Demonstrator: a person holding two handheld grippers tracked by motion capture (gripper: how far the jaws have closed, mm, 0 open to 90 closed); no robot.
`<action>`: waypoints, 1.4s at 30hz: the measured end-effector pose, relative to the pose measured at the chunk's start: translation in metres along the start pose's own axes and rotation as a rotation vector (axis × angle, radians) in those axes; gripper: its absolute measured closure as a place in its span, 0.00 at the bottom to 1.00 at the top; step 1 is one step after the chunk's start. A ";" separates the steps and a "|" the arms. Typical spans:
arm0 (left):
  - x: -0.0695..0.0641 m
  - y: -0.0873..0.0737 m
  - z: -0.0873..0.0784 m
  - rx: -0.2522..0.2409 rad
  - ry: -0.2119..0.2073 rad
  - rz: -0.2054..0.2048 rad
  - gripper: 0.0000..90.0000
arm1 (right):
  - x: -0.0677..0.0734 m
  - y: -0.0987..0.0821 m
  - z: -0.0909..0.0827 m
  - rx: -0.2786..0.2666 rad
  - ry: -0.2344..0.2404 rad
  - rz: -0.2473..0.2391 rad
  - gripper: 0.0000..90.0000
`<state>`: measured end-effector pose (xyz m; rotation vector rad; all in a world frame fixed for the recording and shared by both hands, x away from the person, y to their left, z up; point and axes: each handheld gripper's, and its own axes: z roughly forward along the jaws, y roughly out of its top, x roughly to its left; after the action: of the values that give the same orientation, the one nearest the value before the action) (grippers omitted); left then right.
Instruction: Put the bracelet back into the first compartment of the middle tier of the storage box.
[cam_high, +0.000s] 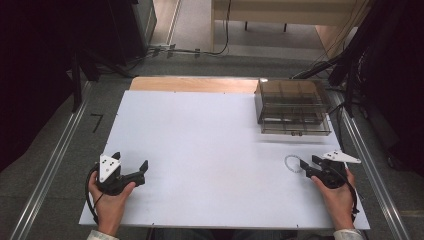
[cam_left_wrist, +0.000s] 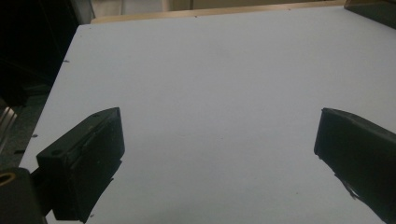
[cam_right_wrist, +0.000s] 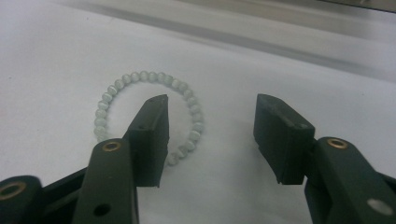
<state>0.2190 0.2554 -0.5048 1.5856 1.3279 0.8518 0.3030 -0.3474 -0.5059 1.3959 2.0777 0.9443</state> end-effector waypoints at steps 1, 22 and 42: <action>0.000 0.000 0.000 0.000 -0.001 0.000 0.02 | 0.000 0.000 0.000 0.004 0.001 -0.001 0.51; 0.000 0.000 0.000 -0.003 0.001 -0.002 0.02 | 0.003 0.002 0.003 0.028 0.006 -0.026 0.78; -0.001 0.000 0.000 0.002 0.001 0.003 0.02 | 0.004 0.002 0.004 0.035 0.027 -0.004 0.93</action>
<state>0.2189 0.2549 -0.5050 1.5890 1.3284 0.8535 0.3056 -0.3423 -0.5069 1.4033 2.1255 0.9339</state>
